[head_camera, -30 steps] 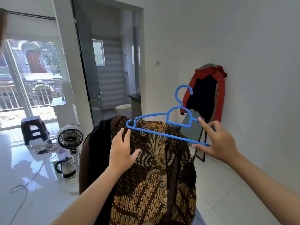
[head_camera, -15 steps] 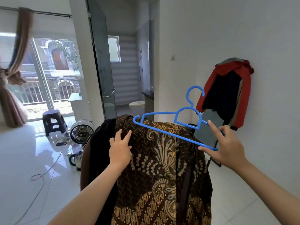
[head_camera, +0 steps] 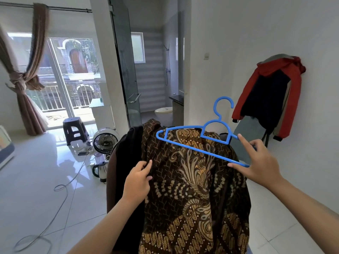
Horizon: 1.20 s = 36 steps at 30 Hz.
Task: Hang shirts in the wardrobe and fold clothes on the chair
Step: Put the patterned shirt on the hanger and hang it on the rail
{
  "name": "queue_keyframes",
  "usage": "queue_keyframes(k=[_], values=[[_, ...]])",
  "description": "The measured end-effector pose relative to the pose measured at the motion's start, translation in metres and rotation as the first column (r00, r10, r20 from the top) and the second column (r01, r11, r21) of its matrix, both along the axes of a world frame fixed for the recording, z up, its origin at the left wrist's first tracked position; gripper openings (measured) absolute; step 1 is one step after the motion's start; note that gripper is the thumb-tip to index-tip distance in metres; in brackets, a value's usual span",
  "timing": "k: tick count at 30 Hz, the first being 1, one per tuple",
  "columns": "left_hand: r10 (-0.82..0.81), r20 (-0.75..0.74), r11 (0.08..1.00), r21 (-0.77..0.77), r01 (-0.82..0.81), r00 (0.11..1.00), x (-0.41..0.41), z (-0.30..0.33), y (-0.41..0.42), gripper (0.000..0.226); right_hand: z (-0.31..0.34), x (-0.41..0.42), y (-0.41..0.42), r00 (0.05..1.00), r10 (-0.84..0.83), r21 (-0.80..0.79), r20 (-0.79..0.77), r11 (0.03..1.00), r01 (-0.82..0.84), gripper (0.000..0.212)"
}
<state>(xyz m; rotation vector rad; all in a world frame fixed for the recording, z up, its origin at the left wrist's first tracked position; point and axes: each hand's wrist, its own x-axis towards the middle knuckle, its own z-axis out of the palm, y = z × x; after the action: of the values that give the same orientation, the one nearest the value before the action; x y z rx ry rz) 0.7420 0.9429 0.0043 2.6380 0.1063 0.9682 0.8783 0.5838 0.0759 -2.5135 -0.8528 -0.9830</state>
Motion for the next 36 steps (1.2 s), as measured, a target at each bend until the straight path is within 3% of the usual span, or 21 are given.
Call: queue_keyframes(k=[5,8,10,14,19,29,32,36], values=[[0.01,-0.149,1.0,-0.023,-0.013,0.989,-0.026,-0.014,0.011,0.052,-0.008,-0.006,0.0,1.0,-0.002,-0.031,-0.029,1.0,0.001,0.099],[0.03,-0.028,0.999,0.025,-0.03,0.999,-0.019,0.002,0.01,0.032,-0.008,-0.009,-0.002,0.999,-0.011,-0.02,-0.051,1.0,0.01,0.099],[0.053,0.071,0.998,-0.029,-0.051,0.996,-0.007,0.021,0.003,0.028,-0.006,-0.012,-0.004,0.998,-0.026,-0.011,-0.058,1.0,0.026,0.099],[0.082,0.059,0.99,-0.116,-0.075,0.995,0.025,0.048,-0.011,0.049,0.0,-0.014,-0.008,0.997,-0.047,0.008,-0.063,0.999,0.047,0.099],[0.068,-0.02,0.974,-0.213,-0.071,0.997,0.037,0.044,-0.019,0.057,0.002,-0.016,-0.013,0.998,-0.047,0.039,-0.043,0.998,0.049,0.098],[0.07,-0.197,0.989,-0.115,-0.094,0.978,-0.014,-0.006,-0.002,0.056,-0.005,-0.024,-0.008,0.998,0.003,0.004,-0.067,1.0,-0.003,0.099],[0.127,-0.102,0.992,0.016,-0.126,0.987,-0.014,0.004,0.0,0.053,-0.004,-0.024,-0.005,0.999,-0.003,-0.044,-0.04,0.999,0.001,0.098],[0.168,0.078,0.982,0.07,-0.174,0.983,0.008,0.037,-0.003,0.056,-0.002,-0.024,-0.005,0.999,-0.013,-0.037,-0.052,0.999,0.011,0.097]])
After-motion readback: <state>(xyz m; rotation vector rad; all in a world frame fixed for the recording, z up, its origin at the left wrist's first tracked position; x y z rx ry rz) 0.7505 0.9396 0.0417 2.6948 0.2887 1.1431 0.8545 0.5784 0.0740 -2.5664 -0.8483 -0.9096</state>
